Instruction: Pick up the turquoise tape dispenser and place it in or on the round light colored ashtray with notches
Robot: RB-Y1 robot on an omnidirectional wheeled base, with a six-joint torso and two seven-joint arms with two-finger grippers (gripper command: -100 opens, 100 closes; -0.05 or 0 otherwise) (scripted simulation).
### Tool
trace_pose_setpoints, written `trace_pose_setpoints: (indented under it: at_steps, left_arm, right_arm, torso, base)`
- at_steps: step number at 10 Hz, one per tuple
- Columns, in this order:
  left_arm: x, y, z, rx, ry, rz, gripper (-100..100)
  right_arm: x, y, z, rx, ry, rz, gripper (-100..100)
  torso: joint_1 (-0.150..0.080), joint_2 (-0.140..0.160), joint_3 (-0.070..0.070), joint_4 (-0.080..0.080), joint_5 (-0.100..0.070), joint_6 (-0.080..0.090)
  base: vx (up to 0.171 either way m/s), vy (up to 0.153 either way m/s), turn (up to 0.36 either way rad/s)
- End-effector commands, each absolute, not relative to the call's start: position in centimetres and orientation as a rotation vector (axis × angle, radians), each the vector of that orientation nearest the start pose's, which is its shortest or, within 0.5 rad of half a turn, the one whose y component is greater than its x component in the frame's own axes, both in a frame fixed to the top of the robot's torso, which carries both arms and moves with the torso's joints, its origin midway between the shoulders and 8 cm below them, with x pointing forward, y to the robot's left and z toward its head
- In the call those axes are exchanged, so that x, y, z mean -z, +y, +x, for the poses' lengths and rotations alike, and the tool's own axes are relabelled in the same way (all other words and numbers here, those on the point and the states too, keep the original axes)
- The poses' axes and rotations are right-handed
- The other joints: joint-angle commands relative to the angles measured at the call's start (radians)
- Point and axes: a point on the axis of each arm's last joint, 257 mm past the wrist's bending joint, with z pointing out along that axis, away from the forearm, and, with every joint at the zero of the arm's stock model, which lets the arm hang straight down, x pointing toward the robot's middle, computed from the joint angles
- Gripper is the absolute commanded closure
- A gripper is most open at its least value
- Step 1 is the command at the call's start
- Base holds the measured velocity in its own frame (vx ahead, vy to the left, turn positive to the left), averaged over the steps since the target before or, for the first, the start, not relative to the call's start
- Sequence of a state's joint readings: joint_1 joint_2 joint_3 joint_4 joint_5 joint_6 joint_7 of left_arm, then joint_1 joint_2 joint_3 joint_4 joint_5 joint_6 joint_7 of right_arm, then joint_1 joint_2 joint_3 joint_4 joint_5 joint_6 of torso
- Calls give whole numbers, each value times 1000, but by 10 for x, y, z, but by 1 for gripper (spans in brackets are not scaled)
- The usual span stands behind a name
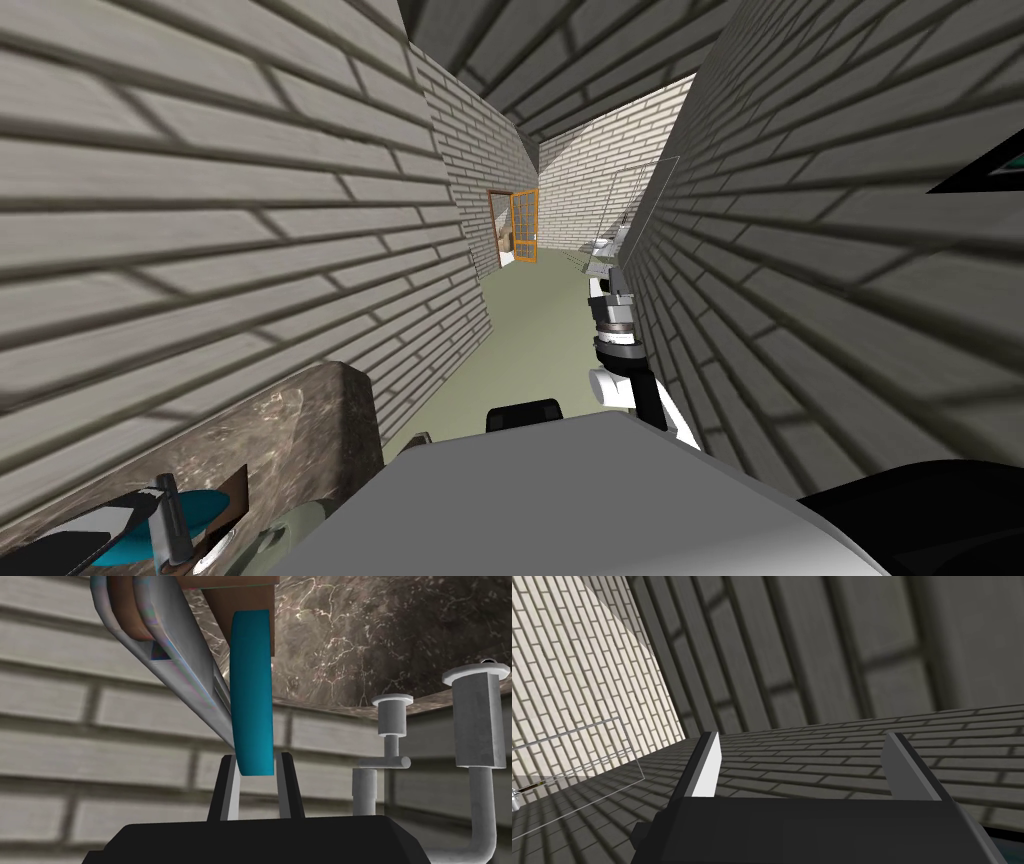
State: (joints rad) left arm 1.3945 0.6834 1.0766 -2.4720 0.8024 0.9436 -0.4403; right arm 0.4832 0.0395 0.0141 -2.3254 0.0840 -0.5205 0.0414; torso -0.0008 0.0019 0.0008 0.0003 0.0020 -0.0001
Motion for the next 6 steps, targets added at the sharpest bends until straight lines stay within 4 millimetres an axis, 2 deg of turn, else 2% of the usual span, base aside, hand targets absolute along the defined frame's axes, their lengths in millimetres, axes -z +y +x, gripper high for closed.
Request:
trace_pose_setpoints:
  at_steps: [1,6]
  left_arm:
    - [111,615,92,-433,1955,-1309,100]
    - [106,606,90,-419,2018,-1327,100]
  right_arm:
    - [-53,-264,333,-1245,581,556,0]
    - [-53,-264,333,-1245,581,556,0]
  torso:
    - [0,0,0,0,0,0]
    - [-1,1,1,0,-1,1]
  base:
    - [-44,9,-36]
    - [-47,6,-25]
